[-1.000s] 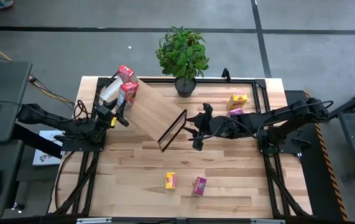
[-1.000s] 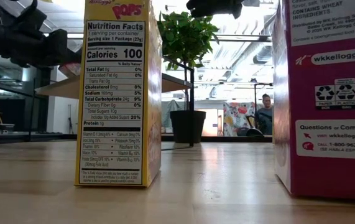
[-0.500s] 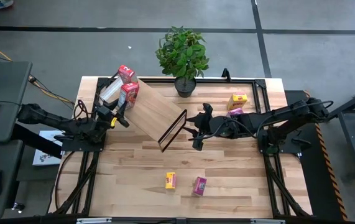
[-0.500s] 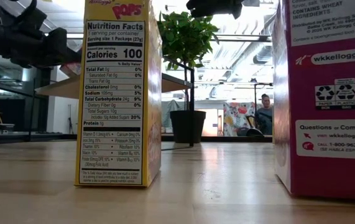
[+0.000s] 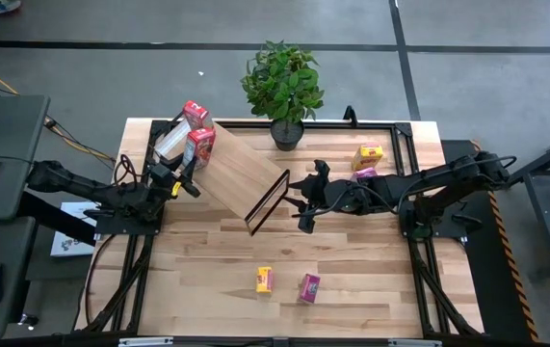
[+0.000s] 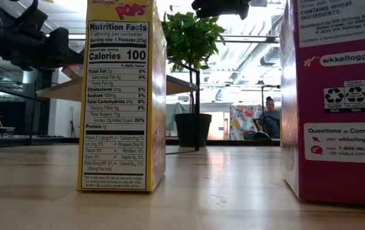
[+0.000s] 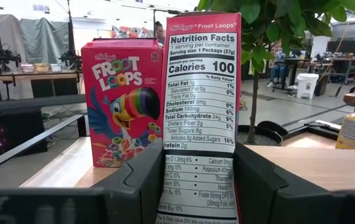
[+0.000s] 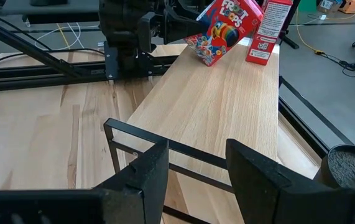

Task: Stack cereal on shelf
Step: Put the red cereal box on the shelf aligned with the other red cereal box

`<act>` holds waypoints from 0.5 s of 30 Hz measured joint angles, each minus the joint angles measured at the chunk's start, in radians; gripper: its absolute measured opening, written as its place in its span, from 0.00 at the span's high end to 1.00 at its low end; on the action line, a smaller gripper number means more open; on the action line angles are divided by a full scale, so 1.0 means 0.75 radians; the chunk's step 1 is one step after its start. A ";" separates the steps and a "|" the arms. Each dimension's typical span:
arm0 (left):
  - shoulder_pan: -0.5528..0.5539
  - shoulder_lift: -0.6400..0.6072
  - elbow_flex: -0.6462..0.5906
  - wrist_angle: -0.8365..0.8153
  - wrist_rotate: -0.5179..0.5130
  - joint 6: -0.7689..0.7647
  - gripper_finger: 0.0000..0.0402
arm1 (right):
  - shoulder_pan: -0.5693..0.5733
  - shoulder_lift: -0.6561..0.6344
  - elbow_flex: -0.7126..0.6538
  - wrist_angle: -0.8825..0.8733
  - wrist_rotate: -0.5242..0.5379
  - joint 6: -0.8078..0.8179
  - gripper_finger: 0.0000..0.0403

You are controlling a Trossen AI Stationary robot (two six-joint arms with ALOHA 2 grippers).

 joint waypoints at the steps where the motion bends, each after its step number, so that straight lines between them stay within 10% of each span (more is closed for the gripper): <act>1: 0.000 0.000 0.000 0.000 0.000 0.004 0.64 | 0.000 0.000 0.000 0.000 0.000 0.000 0.62; 15: -0.001 0.002 -0.006 -0.074 0.003 -0.041 0.48 | 0.000 0.000 0.000 0.000 0.000 0.000 0.62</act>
